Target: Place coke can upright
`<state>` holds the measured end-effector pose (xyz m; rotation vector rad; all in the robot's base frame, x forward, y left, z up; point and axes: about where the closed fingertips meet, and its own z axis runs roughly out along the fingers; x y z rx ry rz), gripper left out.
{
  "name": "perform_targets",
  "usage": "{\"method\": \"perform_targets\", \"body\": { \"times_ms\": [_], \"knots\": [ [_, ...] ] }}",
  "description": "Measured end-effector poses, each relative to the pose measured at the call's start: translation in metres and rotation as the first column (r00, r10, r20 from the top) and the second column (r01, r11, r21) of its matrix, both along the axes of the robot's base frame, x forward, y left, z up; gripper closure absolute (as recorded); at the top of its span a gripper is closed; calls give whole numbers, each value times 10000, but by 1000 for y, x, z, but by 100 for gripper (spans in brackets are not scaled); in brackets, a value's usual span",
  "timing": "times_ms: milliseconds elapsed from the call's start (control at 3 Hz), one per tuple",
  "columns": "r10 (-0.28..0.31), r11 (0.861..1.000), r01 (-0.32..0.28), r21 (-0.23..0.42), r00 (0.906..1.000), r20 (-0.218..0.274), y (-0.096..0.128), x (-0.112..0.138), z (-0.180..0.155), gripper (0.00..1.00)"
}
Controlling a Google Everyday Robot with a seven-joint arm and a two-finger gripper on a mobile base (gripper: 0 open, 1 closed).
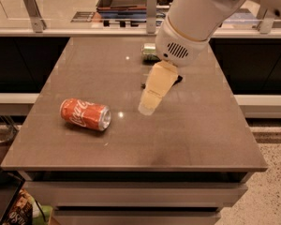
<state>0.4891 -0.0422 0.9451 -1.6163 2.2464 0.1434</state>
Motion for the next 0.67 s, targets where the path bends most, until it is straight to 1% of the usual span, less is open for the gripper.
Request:
{"method": "perform_targets", "body": {
  "times_ms": [333,667],
  "knots": [
    [373,9985,-374,391,9993,31,56,-11,-14,0],
    [373,9985,-374,391,9993,33,56,-11,-14,0]
  ]
}}
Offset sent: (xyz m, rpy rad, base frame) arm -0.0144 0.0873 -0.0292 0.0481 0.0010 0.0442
